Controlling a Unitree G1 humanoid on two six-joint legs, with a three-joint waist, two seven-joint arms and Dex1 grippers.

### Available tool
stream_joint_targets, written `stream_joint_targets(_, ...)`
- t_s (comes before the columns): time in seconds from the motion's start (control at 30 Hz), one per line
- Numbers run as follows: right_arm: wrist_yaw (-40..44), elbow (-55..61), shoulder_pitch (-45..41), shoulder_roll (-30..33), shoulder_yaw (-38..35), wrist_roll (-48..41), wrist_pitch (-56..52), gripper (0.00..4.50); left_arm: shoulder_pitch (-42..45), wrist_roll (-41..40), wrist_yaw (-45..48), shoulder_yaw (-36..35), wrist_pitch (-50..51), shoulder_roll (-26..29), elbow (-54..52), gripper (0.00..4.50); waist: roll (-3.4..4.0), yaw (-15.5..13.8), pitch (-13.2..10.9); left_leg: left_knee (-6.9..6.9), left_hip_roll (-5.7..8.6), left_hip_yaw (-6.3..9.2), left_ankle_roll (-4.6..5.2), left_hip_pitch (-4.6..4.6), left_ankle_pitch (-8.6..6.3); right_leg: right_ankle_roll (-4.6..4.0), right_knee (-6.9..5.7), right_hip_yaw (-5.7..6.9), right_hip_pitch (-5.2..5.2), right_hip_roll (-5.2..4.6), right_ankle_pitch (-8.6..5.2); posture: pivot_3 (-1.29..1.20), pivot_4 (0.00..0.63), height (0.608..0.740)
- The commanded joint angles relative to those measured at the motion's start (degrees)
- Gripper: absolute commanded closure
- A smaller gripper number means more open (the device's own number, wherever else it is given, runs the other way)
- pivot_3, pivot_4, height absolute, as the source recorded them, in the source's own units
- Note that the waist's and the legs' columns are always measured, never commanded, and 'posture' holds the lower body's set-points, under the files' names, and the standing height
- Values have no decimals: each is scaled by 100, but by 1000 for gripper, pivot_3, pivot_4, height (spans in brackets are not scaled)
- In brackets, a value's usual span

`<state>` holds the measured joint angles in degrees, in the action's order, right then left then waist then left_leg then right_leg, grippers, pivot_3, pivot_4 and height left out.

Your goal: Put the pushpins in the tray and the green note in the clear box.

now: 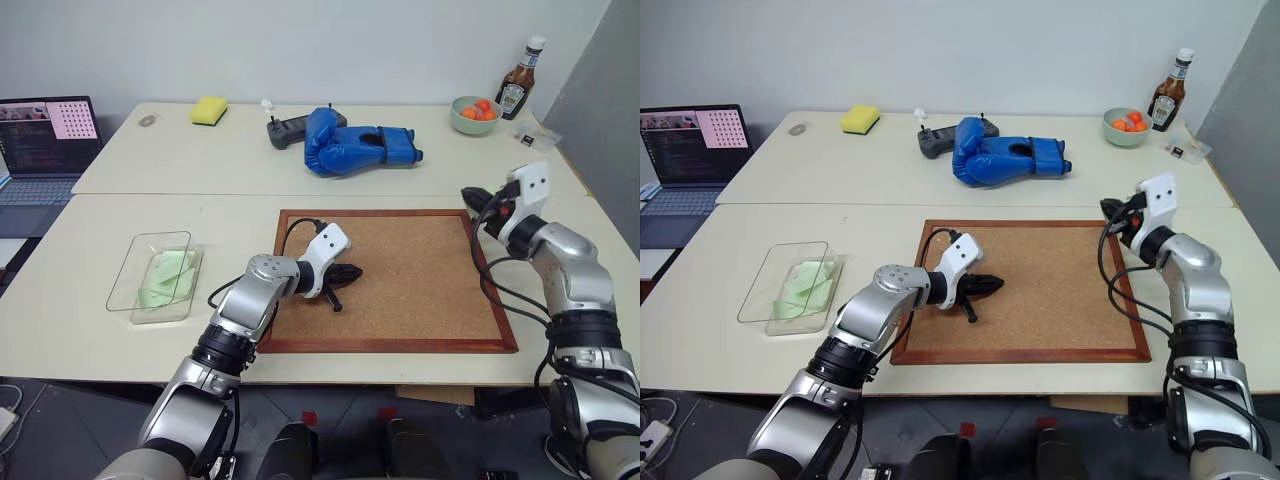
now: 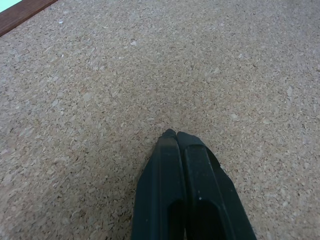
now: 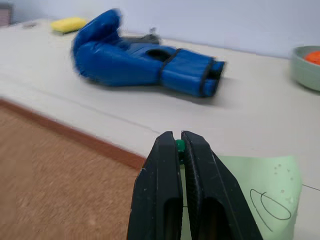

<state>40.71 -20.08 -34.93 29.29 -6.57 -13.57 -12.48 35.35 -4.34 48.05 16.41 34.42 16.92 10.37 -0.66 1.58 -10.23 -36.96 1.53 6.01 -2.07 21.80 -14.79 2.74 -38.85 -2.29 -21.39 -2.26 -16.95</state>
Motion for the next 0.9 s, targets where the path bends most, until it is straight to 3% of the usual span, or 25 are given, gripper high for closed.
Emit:
stream_joint_targets(0.03, 423, 650, 178, 114, 342, 113, 296, 4494, -54, -276, 98, -110, 76, -171, 235, 4500, 0, -1, 0, -1, 0, -1, 0, 1, 0, 0, 0, 0, 0, 0, 0, 0, 150, 740)
stream_joint_targets(0.1, 423, 849, 189, 84, 342, 16, 132, 4494, 51, -664, 240, -472, 315, -195, 127, 4500, -4, -4, -3, -5, 4, -1, 0, 3, 0, 1, 0, -2, 0, -2, 1, 0, 150, 740)
stream_joint_targets(0.13, 389, 912, 172, 61, 315, -37, 33, 4500, 92, -809, 283, -610, 412, -194, 88, 4111, -5, 4, -4, -5, 4, -2, 0, 6, 0, 2, 0, -3, -4, -2, 1, 0, 150, 740)
stream_joint_targets(0.2, 298, 1131, 85, -12, 266, -165, -187, 4500, 192, -1185, 331, -1031, 592, -171, -49, 3967, -10, 12, -10, -4, 3, -1, 0, 9, 0, 3, -1, -3, -9, -2, 1, 0, 150, 740)
stream_joint_targets(0.47, 204, 2132, 95, -270, 551, -387, -782, 4500, -187, -2847, 559, -2126, 1772, 101, -1234, 2404, -17, 77, -16, -1, -21, 1, -29, 76, 17, 0, -13, -1, -86, 11, 2, 0, 150, 740)
stream_joint_targets(0.57, -74, 2270, 26, -438, 542, -440, -1125, 4500, -447, -3044, 447, -2148, 1794, 138, -1704, 1909, -17, 58, -16, -1, -18, -1, -30, 80, 17, 0, -10, -2, -88, 8, 2, 0, 150, 740)
stream_joint_targets(0.7, -412, 2516, 18, -756, 581, -531, -1480, 4500, -540, -2928, -276, -2131, 1421, -336, -1906, 1233, -17, 10, -16, -5, -12, 2, -31, 80, 18, -1, -12, -2, -86, 4, 3, 0, 150, 740)
stream_joint_targets(0.9, -641, 2876, 124, -1060, 748, -515, -1683, 4500, -456, -2823, -808, -1973, 984, -853, -1666, 1233, -17, 4, -16, -3, -12, 4, -39, 81, 23, -1, -12, 0, -87, 5, 4, 0, 150, 740)
